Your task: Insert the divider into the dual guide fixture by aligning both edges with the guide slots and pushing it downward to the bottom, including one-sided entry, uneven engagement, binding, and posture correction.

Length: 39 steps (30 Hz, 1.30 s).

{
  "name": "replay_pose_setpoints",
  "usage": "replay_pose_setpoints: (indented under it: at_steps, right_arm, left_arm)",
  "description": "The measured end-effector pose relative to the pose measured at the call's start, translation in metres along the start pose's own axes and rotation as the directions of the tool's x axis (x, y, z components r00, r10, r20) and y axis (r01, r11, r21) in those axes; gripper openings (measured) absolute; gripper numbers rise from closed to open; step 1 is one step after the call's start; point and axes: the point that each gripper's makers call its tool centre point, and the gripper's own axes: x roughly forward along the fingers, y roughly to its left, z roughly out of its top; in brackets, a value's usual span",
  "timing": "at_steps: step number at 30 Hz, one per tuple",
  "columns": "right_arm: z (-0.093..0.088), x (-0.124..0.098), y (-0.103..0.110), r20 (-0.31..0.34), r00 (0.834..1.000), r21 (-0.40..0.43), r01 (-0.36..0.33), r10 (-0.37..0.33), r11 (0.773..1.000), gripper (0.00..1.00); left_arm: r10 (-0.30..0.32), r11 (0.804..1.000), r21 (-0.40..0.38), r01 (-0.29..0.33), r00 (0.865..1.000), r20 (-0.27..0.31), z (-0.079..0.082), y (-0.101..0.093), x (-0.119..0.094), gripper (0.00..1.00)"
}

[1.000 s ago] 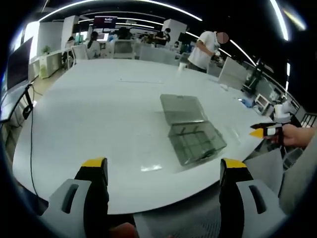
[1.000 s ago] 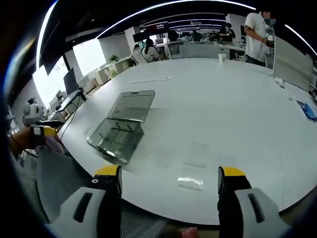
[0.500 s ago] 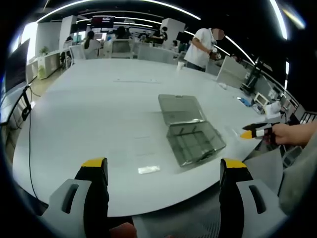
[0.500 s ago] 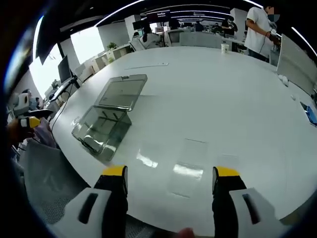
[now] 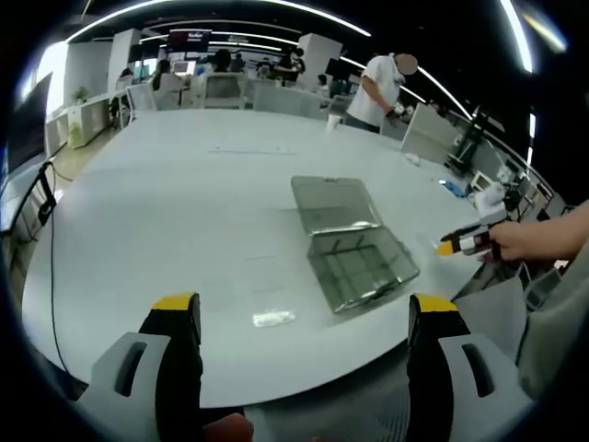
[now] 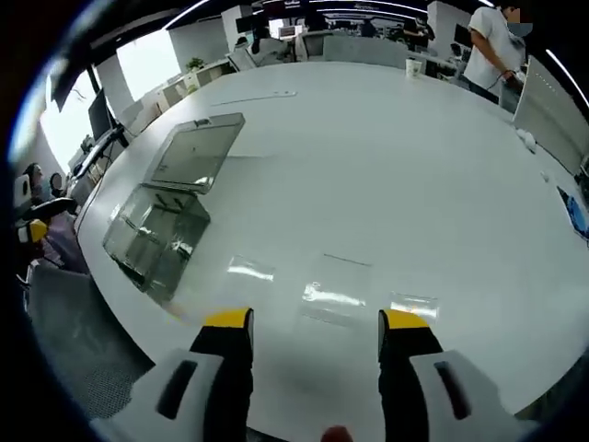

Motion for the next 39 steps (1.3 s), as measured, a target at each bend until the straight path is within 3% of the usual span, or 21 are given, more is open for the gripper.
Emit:
replay_pose_setpoints:
  at_steps: [7,14,24,35,39]
  right_arm:
    - [-0.008,0.013,-0.014,-0.061,0.998,0.009,0.016,-0.016,1.0,0.44]
    - [-0.01,0.018,-0.017,-0.081,0.996,0.003,0.023,-0.023,1.0,0.39]
    - [-0.014,0.025,-0.018,-0.114,0.993,0.023,0.039,-0.036,0.999,0.36]
    - [-0.011,0.015,-0.008,-0.134,0.987,0.023,0.096,-0.092,0.995,0.31]
    - [-0.011,0.023,-0.013,-0.148,0.983,0.024,0.11,-0.105,0.994,0.31]
  left_arm:
    - [0.0,1.0,-0.008,0.0,1.0,0.002,0.0,0.0,0.001,0.92]
    - [0.001,1.0,-0.015,-0.001,1.0,0.005,-0.001,0.001,0.001,0.92]
    - [0.003,1.0,-0.019,-0.003,1.0,0.007,-0.001,0.002,0.002,0.92]
    - [0.0,1.0,-0.021,0.0,1.0,0.009,0.0,0.001,0.003,0.92]
    - [0.0,1.0,-0.022,0.0,1.0,0.01,-0.001,0.001,0.003,0.92]
